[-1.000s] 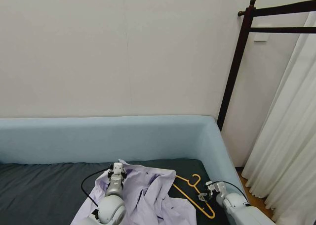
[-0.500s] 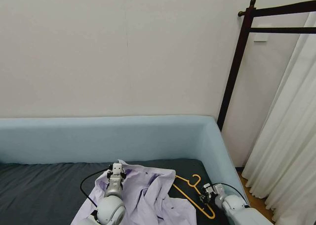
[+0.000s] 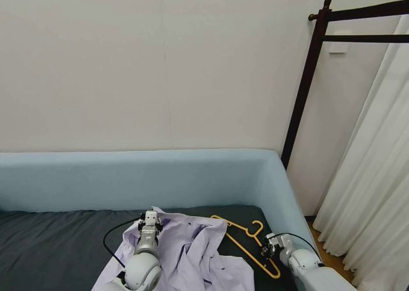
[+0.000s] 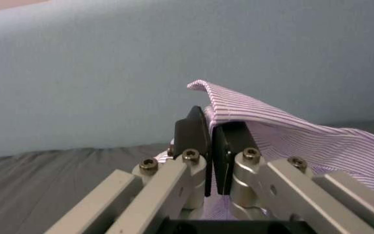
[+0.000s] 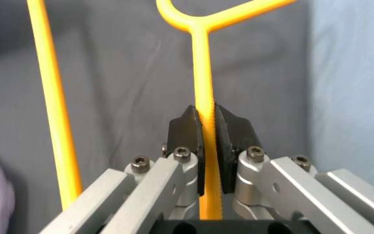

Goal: Pick up the clothes from the sofa and hang them on the clothes hanger.

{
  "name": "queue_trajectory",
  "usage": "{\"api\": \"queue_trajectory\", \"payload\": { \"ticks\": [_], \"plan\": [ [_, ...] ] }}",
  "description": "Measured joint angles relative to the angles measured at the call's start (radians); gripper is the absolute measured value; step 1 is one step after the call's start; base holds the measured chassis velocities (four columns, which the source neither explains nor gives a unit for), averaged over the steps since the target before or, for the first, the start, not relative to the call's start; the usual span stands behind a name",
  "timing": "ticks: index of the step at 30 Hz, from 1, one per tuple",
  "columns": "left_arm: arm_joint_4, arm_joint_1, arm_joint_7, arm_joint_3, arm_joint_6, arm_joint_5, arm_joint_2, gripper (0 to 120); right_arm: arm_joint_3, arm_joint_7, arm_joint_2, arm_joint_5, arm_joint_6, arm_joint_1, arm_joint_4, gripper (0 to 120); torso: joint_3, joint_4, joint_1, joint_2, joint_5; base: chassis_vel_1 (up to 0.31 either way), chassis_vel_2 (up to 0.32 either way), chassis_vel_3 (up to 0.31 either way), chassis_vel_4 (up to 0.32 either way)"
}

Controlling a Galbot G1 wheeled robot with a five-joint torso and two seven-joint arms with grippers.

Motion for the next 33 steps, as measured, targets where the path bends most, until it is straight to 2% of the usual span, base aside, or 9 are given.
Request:
{"api": "queue_trajectory", "payload": {
  "ticks": [3,10,11,14,16,18,27,30,33],
  "plan": [
    [0.001,0.0,0.011,-0.001,-0.01,0.0,0.01,0,0.003,0.043,-0.024,-0.001,0.023,-0.005,0.058,4,0.0,0.0003,0.0,0.0,-0.0002,0.0,0.0,0.0,0.0],
    [-0.028,0.009,0.114,-0.008,-0.052,-0.038,0.078,0,0.032,0.164,-0.137,-0.073,0.082,-0.098,0.352,4,0.0,0.0003,0.0,0.0,-0.0002,0.0,0.0,0.0,0.0],
    [-0.028,0.009,0.114,-0.008,-0.052,-0.038,0.078,0,0.032,0.164,-0.137,-0.073,0.082,-0.098,0.352,4,0.0,0.0003,0.0,0.0,-0.0002,0.0,0.0,0.0,0.0],
    [-0.045,0.012,0.172,-0.019,-0.062,-0.078,0.105,0,0.064,0.2,-0.184,-0.173,0.1,-0.189,0.496,4,0.0,0.0005,0.0,0.0,-0.0003,0.0,0.0,0.0,0.0],
    [-0.049,0.012,0.189,-0.021,-0.066,-0.088,0.113,0,0.072,0.208,-0.195,-0.213,0.108,-0.222,0.531,4,0.0,0.0004,0.0,0.0,-0.0003,0.0,0.0,0.0,0.0],
    [-0.066,0.01,0.233,-0.022,-0.073,-0.114,0.133,0,0.102,0.232,-0.211,-0.36,0.148,-0.314,0.598,4,0.0,0.0,0.0,0.0,-0.0002,0.0,0.0,0.0,0.0],
    [-0.092,-0.018,0.282,-0.014,-0.062,-0.141,0.184,0,0.142,0.293,-0.184,-0.62,0.222,-0.522,0.734,4,0.0,0.0002,0.0,0.0,-0.0002,0.0,0.0,0.0,0.0],
    [-0.107,-0.02,0.255,-0.006,-0.044,-0.139,0.188,0,0.079,0.309,-0.163,-0.653,0.212,-0.572,0.812,4,0.0,0.0003,0.0,0.0,-0.0004,0.0,0.0,0.0,0.0],
    [-0.114,-0.019,0.243,-0.004,-0.036,-0.138,0.184,0,0.025,0.326,-0.15,-0.668,0.198,-0.564,0.823,4,0.0,0.0002,0.0,0.0,-0.0003,0.0,0.0,0.0,0.0]
  ]
}}
